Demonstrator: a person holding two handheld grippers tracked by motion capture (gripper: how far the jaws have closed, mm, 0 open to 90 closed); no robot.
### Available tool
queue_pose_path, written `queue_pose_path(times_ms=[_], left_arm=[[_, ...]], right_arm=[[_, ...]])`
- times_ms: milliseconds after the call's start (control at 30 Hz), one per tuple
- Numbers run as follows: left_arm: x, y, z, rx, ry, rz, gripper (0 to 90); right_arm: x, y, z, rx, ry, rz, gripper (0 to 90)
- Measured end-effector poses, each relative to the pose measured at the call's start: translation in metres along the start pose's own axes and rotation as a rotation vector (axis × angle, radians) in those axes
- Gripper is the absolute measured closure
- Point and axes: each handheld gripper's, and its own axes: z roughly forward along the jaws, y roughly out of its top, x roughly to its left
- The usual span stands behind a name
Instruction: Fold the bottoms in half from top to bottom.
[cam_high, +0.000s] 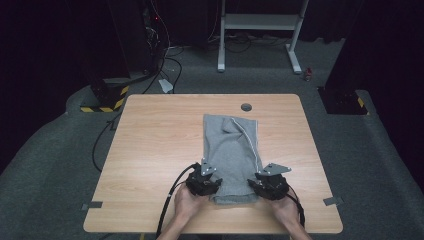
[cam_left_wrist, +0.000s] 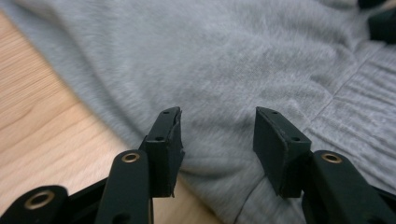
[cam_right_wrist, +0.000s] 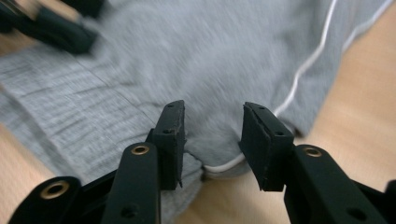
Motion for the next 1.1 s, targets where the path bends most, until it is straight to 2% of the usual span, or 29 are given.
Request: queue_pose_path(times_ms=[33,100,200,267,300,367,500,600,700,833,967,1033,1100], left_arm=[[-0.004,0.000,-0.006,-0.019,-0.012,0.006,51.3],[-0.011,0.001,-0.009,-0.025,-0.041,0.018,51.1],[-0.018,0.002,-0.006,-0.008,-0.060,0.034,50.9],[-0.020,-0.002,-0.001,0.012,-0.063,0.044,51.1],[-0.020,-0.004,0.000,0.013,-0.066,0.042,51.2],[-0.018,-0.007,-0.002,0.007,-0.073,0.031,51.1],[-0.016,-0.008,-0.009,0.007,-0.061,0.025,50.4],[-0.016,-0.004,-0.010,-0.010,-0.055,0.028,50.0],[-0.015,0.002,-0.005,-0.012,-0.059,-0.001,48.3],[-0.015,0.004,0.005,0.027,-0.025,0.025,46.6],[-0.010,-0.004,0.004,0.027,-0.014,0.015,46.0],[-0.008,-0.010,0.002,0.033,-0.047,-0.009,45.0],[-0.010,-0.013,0.000,0.031,-0.054,-0.007,44.4]], right_arm=[[-0.001,-0.002,-0.001,0.001,0.004,0.008,58.1],[0.000,-0.002,-0.006,-0.020,-0.003,0.004,57.5],[0.008,0.003,-0.016,-0.068,0.005,-0.003,58.1],[0.012,0.002,-0.017,-0.067,0.005,-0.024,59.3],[0.015,-0.002,-0.013,-0.048,0.001,-0.042,59.7],[0.014,-0.009,-0.009,-0.024,-0.010,-0.044,59.6],[0.003,-0.020,-0.010,-0.016,-0.012,0.001,57.0],[0.003,-0.017,-0.017,-0.045,-0.012,0.007,57.0],[0.010,-0.008,-0.019,-0.075,-0.005,-0.002,57.3],[0.018,0.002,-0.005,-0.047,0.013,-0.017,57.2],[0.018,-0.004,0.006,-0.025,0.034,0.001,55.8],[0.016,-0.008,0.005,-0.032,0.053,0.017,54.8],[0.017,-0.011,0.003,-0.024,0.069,0.011,54.2]])
